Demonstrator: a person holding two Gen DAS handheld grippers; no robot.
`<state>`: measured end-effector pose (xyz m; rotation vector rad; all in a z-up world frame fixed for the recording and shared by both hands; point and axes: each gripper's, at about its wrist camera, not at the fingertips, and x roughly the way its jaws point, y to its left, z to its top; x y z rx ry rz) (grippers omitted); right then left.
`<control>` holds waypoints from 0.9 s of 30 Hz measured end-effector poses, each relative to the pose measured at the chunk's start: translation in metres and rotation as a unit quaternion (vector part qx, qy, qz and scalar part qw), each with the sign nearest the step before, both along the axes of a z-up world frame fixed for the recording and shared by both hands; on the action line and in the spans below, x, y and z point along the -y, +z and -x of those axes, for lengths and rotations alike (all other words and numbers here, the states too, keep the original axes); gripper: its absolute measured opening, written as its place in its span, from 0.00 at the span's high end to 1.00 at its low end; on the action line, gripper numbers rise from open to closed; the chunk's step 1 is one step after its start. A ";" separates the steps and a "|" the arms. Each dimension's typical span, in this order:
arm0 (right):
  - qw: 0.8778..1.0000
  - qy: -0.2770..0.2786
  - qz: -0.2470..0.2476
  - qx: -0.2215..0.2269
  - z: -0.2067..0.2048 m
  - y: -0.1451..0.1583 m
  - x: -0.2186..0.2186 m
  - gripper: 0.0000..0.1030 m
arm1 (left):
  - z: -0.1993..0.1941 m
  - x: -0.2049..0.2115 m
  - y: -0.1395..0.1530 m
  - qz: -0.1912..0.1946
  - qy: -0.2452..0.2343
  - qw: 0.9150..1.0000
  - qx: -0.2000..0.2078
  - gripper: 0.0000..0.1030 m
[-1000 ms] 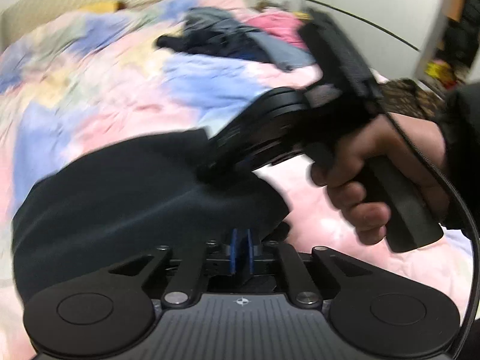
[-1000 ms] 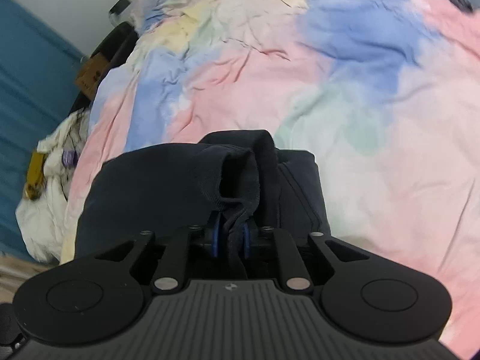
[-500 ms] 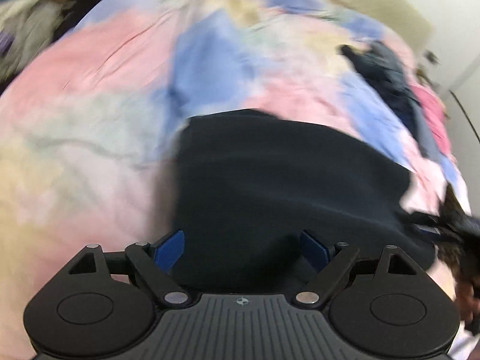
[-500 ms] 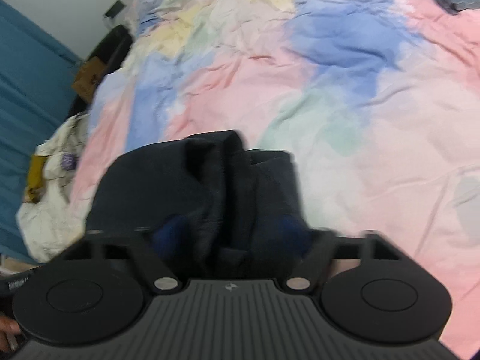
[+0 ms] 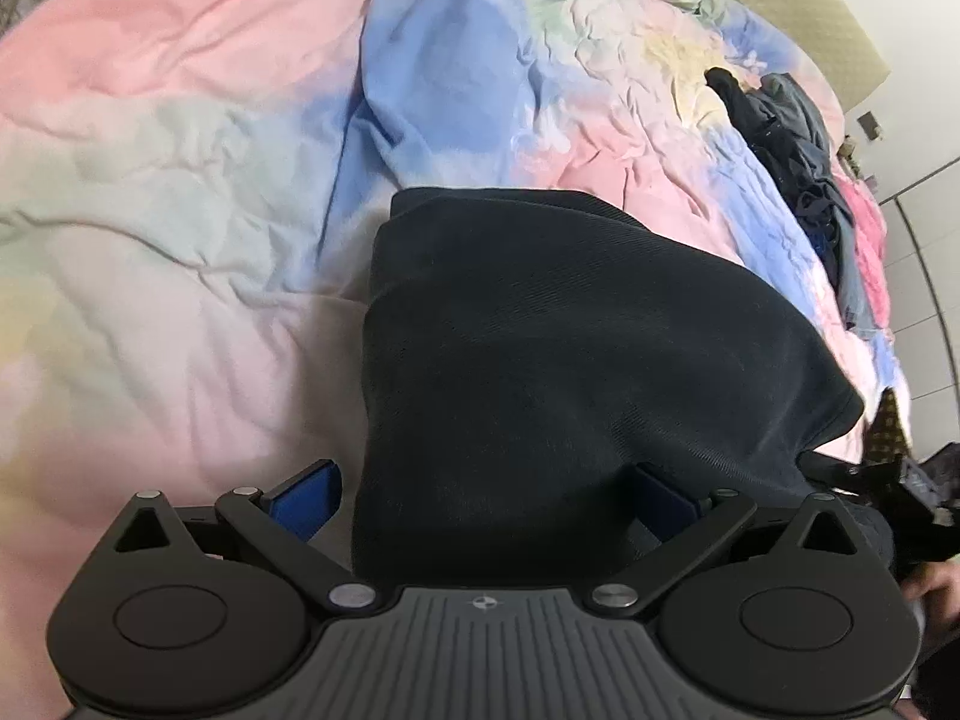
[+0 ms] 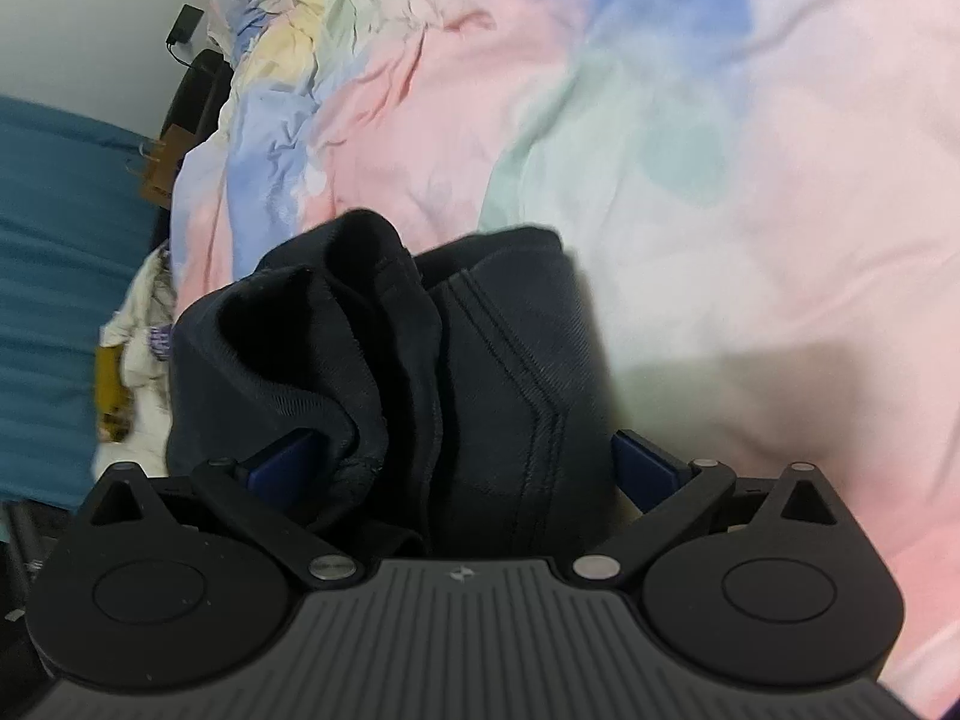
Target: Fold clothes
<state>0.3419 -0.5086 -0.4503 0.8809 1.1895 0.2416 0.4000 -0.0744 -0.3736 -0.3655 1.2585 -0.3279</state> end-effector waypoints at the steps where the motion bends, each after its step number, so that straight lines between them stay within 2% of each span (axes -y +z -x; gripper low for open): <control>1: 1.000 0.001 -0.006 -0.005 -0.002 -0.004 -0.002 0.00 | -0.003 -0.002 -0.004 0.010 0.001 1.000 -0.006 0.00; 4: 1.000 0.002 -0.012 -0.013 -0.008 -0.009 -0.010 0.00 | -0.011 -0.006 -0.011 0.026 0.010 1.000 -0.007 0.00; 6: 1.000 0.004 -0.011 -0.017 -0.012 -0.010 -0.016 0.00 | -0.015 -0.006 -0.018 0.044 0.025 0.998 -0.023 0.00; 7: 1.000 0.006 -0.010 -0.018 -0.014 -0.010 -0.019 0.00 | -0.017 -0.005 -0.021 0.054 0.033 0.997 -0.033 0.04; 9: 1.000 0.007 -0.001 -0.024 -0.017 -0.010 -0.023 0.00 | -0.019 0.002 -0.021 0.047 0.038 0.998 -0.035 0.04; 11: 0.999 0.008 0.007 -0.034 -0.019 -0.008 -0.026 0.01 | -0.018 0.011 -0.017 0.028 0.034 0.999 -0.031 0.09; 16: 0.998 0.028 0.057 -0.024 -0.017 0.011 -0.039 0.39 | -0.011 0.026 0.000 -0.010 0.039 0.999 -0.024 0.29; 17: 0.997 0.029 0.065 -0.020 -0.015 0.015 -0.040 0.41 | -0.010 0.029 0.005 -0.019 0.039 0.999 -0.021 0.32; 19: 0.996 0.030 0.078 -0.010 -0.009 0.023 -0.042 0.52 | -0.006 0.035 0.017 -0.031 0.041 0.999 -0.017 0.45; 22: 0.997 0.023 0.080 0.005 0.002 0.037 -0.041 0.61 | 0.001 0.041 0.036 -0.045 0.036 0.998 -0.011 0.55; 25: 0.996 0.025 0.083 0.021 0.013 0.054 -0.043 0.65 | 0.013 0.048 0.057 -0.062 0.023 0.998 0.006 0.61; 27: 0.996 0.025 0.084 0.029 0.021 0.067 -0.043 0.67 | 0.025 0.051 0.071 -0.068 0.023 0.997 0.014 0.62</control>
